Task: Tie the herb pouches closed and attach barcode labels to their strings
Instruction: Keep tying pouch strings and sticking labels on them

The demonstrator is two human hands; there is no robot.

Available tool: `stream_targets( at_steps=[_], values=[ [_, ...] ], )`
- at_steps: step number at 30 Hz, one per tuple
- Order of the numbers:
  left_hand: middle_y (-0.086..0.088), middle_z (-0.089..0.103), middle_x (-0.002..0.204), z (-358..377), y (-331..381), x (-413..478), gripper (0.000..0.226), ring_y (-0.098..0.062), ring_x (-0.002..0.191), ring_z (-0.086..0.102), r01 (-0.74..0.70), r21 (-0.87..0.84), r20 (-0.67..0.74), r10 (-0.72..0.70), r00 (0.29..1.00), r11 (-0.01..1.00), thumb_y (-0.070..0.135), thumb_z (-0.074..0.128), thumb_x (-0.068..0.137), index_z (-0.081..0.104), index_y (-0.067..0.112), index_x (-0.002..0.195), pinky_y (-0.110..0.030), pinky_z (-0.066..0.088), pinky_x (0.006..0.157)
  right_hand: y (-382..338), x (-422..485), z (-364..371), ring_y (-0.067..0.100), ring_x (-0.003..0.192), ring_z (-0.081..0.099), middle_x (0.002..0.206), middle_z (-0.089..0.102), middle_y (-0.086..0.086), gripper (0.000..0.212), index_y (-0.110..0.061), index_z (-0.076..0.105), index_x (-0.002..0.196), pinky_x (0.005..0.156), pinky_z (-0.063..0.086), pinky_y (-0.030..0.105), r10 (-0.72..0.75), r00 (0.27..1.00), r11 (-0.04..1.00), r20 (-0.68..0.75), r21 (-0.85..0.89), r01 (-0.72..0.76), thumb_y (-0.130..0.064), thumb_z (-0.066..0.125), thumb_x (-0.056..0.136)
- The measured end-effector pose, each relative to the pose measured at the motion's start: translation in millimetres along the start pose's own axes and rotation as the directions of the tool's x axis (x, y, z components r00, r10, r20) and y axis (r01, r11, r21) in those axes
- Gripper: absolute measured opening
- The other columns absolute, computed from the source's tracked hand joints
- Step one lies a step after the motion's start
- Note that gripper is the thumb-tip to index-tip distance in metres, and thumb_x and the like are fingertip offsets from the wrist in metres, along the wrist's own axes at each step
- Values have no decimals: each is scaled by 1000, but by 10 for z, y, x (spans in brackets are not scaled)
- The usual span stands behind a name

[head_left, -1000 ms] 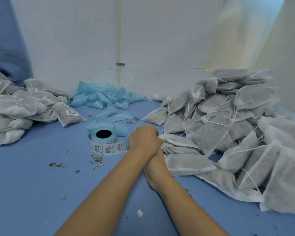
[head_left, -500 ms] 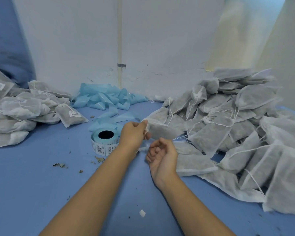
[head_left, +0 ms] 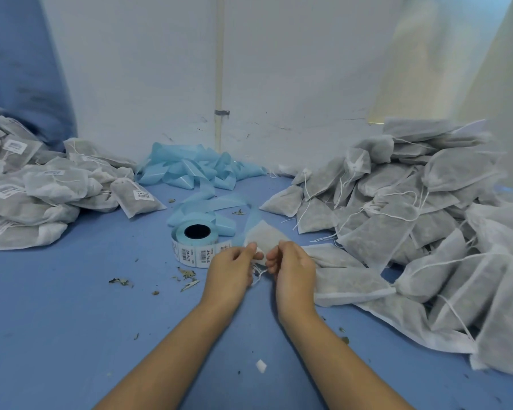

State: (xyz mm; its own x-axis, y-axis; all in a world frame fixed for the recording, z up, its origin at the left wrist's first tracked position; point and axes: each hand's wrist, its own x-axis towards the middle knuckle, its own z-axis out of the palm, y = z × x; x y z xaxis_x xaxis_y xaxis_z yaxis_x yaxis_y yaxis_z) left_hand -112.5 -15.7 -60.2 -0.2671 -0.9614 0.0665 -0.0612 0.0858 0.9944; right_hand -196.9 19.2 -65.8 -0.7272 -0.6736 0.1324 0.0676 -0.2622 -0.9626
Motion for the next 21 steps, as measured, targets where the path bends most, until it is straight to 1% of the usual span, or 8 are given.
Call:
stream_targets(
  at_steps=[1,3,6,8,10,13,16,21],
  values=[
    [4,40,47,0,1,-5,28,-10,43,36,34,-106,31,-31,999,994,21,51,97,68,11,76,-22,31,48,5,-11,-17,6,49,47,52,54,-4,37,-14,54,53,51,39,16,-43,999,998,-2,-53,43,-8,48,89],
    [3,36,50,-16,-7,-7,21,-8,43,31,74,-229,61,-61,996,971,9,48,96,67,7,88,-19,25,43,13,-24,-29,7,52,51,52,57,-5,36,-15,56,50,56,42,18,-82,996,986,29,-147,85,-6,49,84],
    [3,34,49,-43,-6,-1,16,-7,41,28,99,-326,89,-74,993,940,0,45,95,60,6,94,-17,22,39,32,-35,3,12,71,64,67,70,-5,29,-17,68,62,71,49,28,-57,992,957,114,-277,87,-9,51,85],
    [5,35,46,-35,4,-10,18,-6,39,28,105,-338,107,-73,992,935,-2,45,94,59,8,99,-16,22,38,37,-39,7,11,77,65,74,72,-5,23,-17,72,70,75,50,27,-57,983,951,176,-291,108,-10,55,85],
    [6,35,44,-30,8,-21,22,-5,38,29,98,-326,125,-60,990,940,-3,43,94,59,10,103,-16,22,38,14,-38,-7,4,70,63,70,71,-7,21,-18,71,71,68,48,18,-53,972,966,228,-235,107,-7,60,85],
    [5,33,47,-29,10,-30,26,-4,39,28,92,-318,161,-42,986,944,-4,42,94,59,10,108,-16,21,38,-33,-23,-36,-3,60,58,64,68,-10,17,-12,70,73,59,43,9,4,966,991,257,-133,32,-2,62,84],
    [8,31,44,-22,23,-59,33,-4,37,26,83,-276,192,-30,981,958,-8,40,92,59,13,109,-15,21,38,-65,-11,-50,-1,58,57,63,67,-7,18,-9,70,70,57,43,9,69,973,995,220,-85,-51,2,61,81],
    [12,30,37,-10,81,-64,41,-3,33,24,107,-128,283,-67,957,986,-10,38,88,57,24,99,-16,20,35,-126,22,-58,-2,45,50,54,64,-6,21,-10,66,62,46,39,9,161,979,986,127,17,-165,2,62,80]
  ],
)
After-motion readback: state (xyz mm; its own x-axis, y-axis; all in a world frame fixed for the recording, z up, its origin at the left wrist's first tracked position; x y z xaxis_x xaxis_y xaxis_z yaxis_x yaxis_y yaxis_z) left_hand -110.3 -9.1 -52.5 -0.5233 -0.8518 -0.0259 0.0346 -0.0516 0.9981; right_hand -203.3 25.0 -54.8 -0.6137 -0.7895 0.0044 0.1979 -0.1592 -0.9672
